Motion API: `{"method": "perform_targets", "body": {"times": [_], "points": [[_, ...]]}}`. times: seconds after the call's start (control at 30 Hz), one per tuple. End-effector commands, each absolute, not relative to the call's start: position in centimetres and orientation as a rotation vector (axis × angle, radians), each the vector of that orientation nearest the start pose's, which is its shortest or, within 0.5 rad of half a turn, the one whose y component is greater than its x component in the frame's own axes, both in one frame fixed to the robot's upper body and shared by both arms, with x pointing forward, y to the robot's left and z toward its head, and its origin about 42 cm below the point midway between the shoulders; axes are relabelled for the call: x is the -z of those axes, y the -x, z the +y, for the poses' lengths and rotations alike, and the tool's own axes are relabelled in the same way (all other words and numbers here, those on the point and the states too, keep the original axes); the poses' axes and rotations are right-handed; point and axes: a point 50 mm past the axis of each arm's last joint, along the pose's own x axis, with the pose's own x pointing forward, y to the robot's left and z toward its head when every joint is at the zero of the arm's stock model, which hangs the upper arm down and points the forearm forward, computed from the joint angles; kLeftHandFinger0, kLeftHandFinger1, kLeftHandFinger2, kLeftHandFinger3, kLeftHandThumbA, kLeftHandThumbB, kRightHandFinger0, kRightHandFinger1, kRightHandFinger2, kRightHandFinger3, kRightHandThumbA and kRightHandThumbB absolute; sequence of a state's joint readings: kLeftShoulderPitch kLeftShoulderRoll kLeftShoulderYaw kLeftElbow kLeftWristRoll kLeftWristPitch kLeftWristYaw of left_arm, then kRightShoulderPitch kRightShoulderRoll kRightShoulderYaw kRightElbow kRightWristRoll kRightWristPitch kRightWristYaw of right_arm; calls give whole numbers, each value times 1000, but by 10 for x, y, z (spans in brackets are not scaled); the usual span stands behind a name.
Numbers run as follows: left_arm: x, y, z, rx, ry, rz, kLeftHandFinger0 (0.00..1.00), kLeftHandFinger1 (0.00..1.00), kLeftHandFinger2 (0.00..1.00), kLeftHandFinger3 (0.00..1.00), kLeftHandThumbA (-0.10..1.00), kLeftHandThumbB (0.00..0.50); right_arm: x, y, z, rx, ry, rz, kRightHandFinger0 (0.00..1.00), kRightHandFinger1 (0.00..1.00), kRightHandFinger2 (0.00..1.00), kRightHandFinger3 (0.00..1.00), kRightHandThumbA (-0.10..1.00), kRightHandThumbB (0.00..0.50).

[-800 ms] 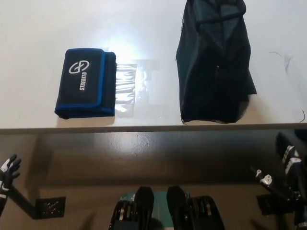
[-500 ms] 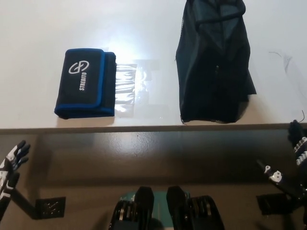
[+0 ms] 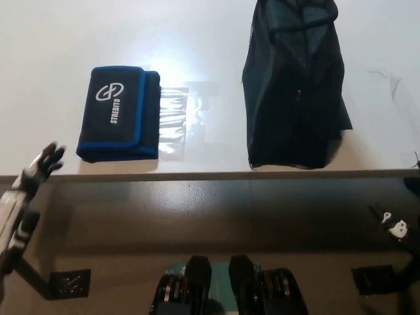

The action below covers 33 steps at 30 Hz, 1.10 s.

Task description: Use both hands to pick up the lunch bag on the right hand side and smoothly move it near the note book on the left hand side

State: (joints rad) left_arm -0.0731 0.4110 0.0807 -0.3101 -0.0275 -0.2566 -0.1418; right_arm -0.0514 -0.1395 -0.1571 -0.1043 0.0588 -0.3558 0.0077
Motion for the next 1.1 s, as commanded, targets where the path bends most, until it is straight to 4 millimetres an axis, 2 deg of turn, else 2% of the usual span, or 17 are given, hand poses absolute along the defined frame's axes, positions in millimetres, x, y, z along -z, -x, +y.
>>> {"method": "perform_targets", "body": {"times": [0.0,0.03,0.07,0.13,0.23,0.37,0.43,0.57,0.63,0.7,0.73,0.83,0.97,1.07], "points": [[-268,-301,297,235,-456,-675,1000,1000,1000,1000,1000,371,-196,-298,-301,146,89,-620,1000,1000,1000,1000,973,183],[-272,-313,292,238,-446,-695,1000,1000,1000,1000,1000,336,-200,-302,-304,146,98,-636,1000,1000,1000,1000,973,175],[-273,-316,290,237,-445,-697,1000,1000,1000,1000,1000,327,-201,-303,-305,147,101,-638,1000,1000,1000,1000,974,175],[-284,-333,281,225,-460,-675,1000,1000,1000,1000,1000,360,-208,-311,-310,148,113,-656,1000,1000,1000,1000,990,161],[-294,-345,274,227,-475,-680,1000,1000,1000,1000,1000,352,-213,-318,-311,145,111,-667,1000,1000,1000,1000,990,164],[-310,-367,253,247,-444,-694,1000,1000,1000,1000,1000,342,-219,-330,-313,151,88,-677,1000,1000,1000,1000,947,142],[-315,-378,244,263,-435,-702,1000,1000,1000,1000,1000,320,-223,-338,-313,152,64,-689,1000,1000,1000,1000,923,129],[-325,-395,223,281,-404,-716,1000,1000,1000,1000,1000,316,-232,-352,-310,156,46,-689,1000,1000,1000,1000,901,103],[-331,-407,211,293,-379,-735,1000,1000,1000,1000,1000,275,-237,-362,-309,151,50,-693,1000,1000,1000,1000,896,90],[-336,-415,202,300,-339,-736,1000,1000,1000,1000,1000,273,-242,-369,-307,146,46,-698,1000,1000,1000,1000,894,94],[-339,-419,196,304,-305,-721,1000,1000,1000,1000,1000,291,-244,-374,-306,142,43,-696,1000,1000,1000,1000,897,101],[-345,-429,184,319,-239,-697,1000,1000,1000,1000,1000,303,-247,-384,-304,147,43,-689,1000,1000,1000,1000,919,105],[-354,-447,162,333,-156,-650,1000,1000,1000,1000,1000,353,-253,-405,-299,141,16,-686,1000,1000,1000,1000,927,115],[-356,-457,152,345,-141,-633,1000,1000,1000,1000,1000,355,-257,-416,-297,140,15,-685,1000,1000,1000,1000,936,118]]}}
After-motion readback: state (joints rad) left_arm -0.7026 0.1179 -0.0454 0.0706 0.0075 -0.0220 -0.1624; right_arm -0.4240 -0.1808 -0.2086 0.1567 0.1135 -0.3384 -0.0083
